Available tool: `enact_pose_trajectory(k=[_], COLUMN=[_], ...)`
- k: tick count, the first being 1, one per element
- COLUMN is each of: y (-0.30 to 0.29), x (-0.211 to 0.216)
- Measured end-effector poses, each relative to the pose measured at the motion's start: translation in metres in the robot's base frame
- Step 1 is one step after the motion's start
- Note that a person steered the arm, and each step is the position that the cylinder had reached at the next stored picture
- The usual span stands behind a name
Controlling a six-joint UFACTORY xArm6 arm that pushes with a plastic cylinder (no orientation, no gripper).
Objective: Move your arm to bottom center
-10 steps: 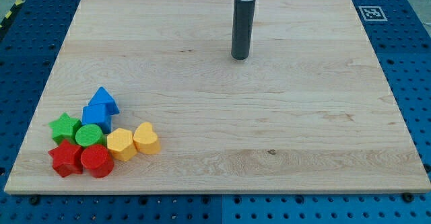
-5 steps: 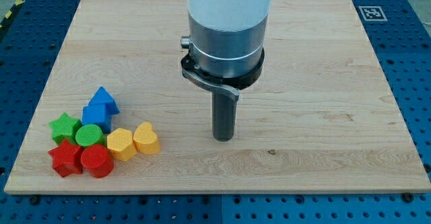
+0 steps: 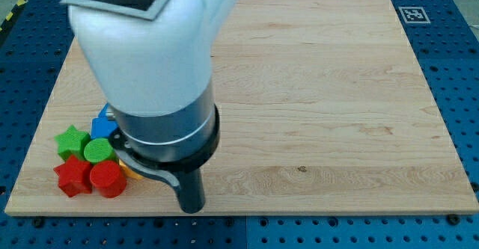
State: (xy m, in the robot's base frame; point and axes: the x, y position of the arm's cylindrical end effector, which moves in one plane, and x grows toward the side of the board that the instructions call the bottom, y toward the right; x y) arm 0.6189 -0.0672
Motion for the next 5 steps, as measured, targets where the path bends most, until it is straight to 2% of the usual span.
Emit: enact_pose_trajectory(k=[5], y=[-0.054], x=[-0.001])
